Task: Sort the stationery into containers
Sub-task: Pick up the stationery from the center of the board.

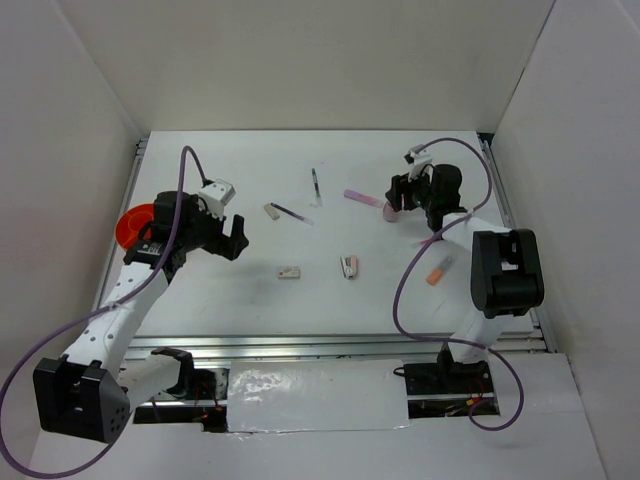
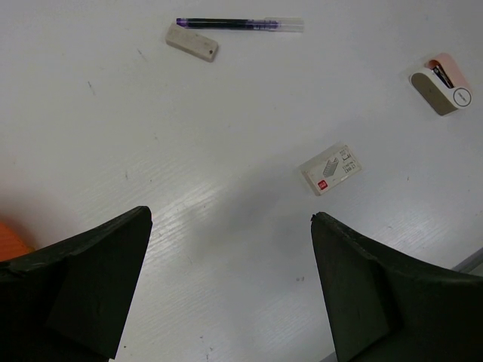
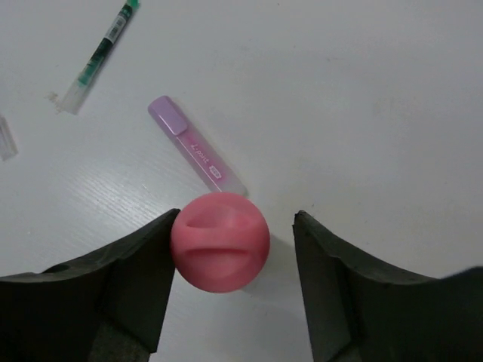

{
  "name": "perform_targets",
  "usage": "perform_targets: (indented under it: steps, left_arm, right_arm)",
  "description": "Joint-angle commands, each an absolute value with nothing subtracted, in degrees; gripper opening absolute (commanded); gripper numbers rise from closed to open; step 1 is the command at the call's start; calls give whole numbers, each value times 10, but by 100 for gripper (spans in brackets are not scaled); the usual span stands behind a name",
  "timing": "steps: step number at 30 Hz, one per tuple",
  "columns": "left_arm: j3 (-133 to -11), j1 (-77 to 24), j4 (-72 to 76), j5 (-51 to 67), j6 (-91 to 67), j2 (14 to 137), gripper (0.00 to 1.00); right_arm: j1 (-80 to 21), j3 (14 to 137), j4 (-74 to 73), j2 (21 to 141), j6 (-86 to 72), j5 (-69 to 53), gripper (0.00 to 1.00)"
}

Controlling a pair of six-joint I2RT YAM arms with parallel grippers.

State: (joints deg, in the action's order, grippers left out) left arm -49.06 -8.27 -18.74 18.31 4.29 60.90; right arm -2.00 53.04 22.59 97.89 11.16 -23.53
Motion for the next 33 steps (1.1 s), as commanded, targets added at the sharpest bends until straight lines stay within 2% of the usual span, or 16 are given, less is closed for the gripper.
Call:
perform_targets:
  steps: [1,5,10,13,16,22,26,33]
  left_arm:
    - [-504,-82,-159,191,48,613,99]
    - [-505,-82,-161,185,53,614,99]
    - [-504,-82,-163,177,56,609,99]
    - [-498,-81,-163,176,57,601,99]
    - [-497,-81,-164,173,56,598,99]
    - [-491,-81,-164,163,54,584,99]
    - [-488,-79,-164,159,52,576,99]
    - [-488,-66,-165,145,23,570,99]
  right_arm:
    - [-23,576,216,990,127,-254,65]
    - [-24,593,192,999,134,-264,52]
    - [-26,602,156,998,149,-279,47]
    - [-25,604,130,995,164,-294,37]
    - [-25,599,129,984,161,-300,32]
    - [-31,627,97,967,162,-316,5]
    - [-37,641,78,955,165,-316,0]
    - [-94,640,54,894,179,-332,0]
